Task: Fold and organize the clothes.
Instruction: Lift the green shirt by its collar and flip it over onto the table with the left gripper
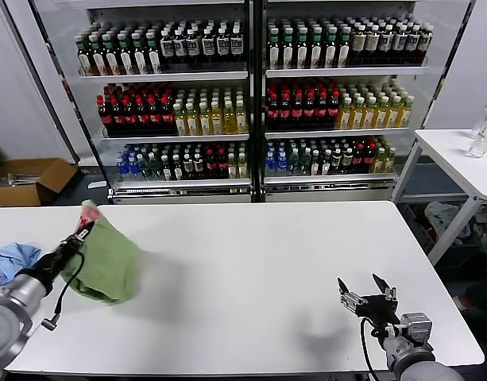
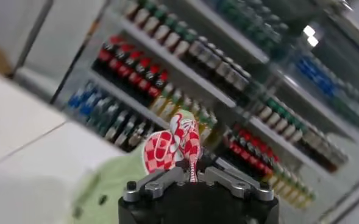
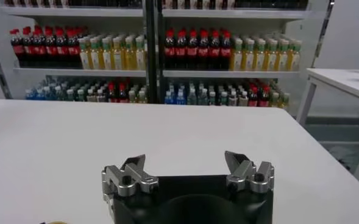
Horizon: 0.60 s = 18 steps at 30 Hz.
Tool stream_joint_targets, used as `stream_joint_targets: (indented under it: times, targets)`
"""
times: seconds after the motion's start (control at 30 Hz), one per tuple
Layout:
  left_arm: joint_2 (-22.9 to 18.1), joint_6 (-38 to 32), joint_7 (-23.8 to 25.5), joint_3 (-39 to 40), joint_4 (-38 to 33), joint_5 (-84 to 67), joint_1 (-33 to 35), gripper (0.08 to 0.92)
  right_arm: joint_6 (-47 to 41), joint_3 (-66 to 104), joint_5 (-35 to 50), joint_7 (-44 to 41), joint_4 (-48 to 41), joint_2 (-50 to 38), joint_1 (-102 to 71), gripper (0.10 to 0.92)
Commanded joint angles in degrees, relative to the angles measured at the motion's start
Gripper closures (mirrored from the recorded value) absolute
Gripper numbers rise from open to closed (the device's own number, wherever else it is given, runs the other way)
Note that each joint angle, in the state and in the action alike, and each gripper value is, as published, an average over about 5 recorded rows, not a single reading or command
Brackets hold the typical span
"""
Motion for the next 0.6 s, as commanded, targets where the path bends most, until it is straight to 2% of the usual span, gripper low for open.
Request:
stream_joint_targets:
  times: [0.03,0.2,0.3,0.47,0.6]
  targets:
    - [-4.7,-2.3,-1.5,30.2,-7.5,40.9,-1.9,0.890,0.4,0.2,0.1,0.0,-0.3,0.0,0.3,0.203]
    - [-11.6,-4.1,-1.9,41.4,3.2,50.1,-7.8,0.890,0.7,-0.2,-0.5,-0.1,-0.1,0.5,0.4,0.203]
    - [-14.9,-3.8,-2.5,45.2,6.0,51.4,-11.0,0.890,0.7,-0.9,-1.0,-0.1,0.3,0.8,0.7,0.203]
    - [-18.5,-3.9,-3.4,51.9,8.5,52.4,-14.2,0.890,0.6,-1.4,-1.1,-0.1,0.6,0.7,1.3,0.203]
    - [-20.6,-6.4,-2.9,54.3,15.8,55.9,-17.2,0.890,0.5,-1.6,-1.0,-0.5,0.8,0.7,1.6,0.203]
